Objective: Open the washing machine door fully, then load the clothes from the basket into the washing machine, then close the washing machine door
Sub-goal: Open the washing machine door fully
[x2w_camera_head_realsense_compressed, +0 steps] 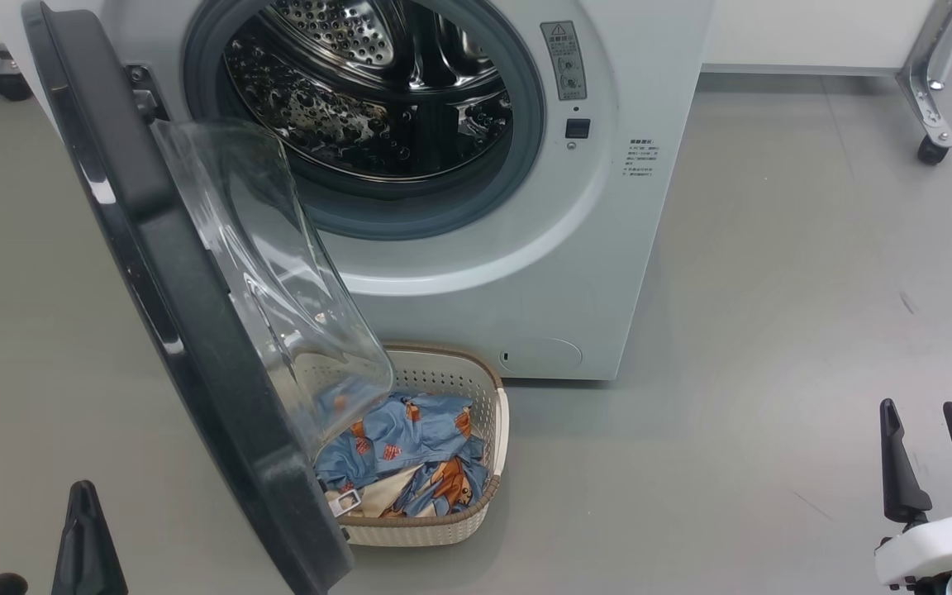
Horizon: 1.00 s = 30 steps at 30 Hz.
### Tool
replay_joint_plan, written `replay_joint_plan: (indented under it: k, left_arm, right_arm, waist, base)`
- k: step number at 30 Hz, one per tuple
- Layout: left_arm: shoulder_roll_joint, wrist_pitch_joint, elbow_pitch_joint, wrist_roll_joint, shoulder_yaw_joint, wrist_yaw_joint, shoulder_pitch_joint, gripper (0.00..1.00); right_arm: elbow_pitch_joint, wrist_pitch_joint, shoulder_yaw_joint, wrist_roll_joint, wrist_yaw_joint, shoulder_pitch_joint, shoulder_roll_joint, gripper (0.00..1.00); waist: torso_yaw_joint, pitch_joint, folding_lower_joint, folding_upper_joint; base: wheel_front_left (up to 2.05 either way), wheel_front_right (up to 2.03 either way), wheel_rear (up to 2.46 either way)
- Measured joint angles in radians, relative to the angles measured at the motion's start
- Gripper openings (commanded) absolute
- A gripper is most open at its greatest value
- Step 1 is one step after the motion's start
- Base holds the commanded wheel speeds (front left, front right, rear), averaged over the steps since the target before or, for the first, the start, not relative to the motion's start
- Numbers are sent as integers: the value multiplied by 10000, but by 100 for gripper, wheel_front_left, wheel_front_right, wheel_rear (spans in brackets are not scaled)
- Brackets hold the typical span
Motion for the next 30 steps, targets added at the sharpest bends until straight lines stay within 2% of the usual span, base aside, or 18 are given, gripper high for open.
replay_joint_plan:
  k: [9,14,18,23,30]
  left_arm:
    - [0,0,-40,-2,130,105,0,0]
    - [0,-2,-462,-58,537,491,-35,0]
    - [0,-2,-1108,-222,934,830,-218,0]
    - [-6,-4,-2117,19,1149,1035,-773,0]
    - [-12,-13,-4004,688,861,1064,-1645,0]
  right_arm:
    - [4,0,-31,-94,0,0,82,100]
    - [2,2,29,-94,0,0,88,100]
    - [-4,2,2,-94,0,3,94,100]
    - [-15,2,29,-94,0,37,102,100]
    - [-44,2,-38,-94,0,63,96,100]
  waist:
    - [36,8,0,0]
    - [72,6,0,0]
    - [122,8,0,0]
    - [256,25,0,0]
    - [464,38,0,0]
  base:
    - [0,0,0]
    - [0,0,0]
    - [0,0,0]
    - [0,0,0]
    - [0,0,0]
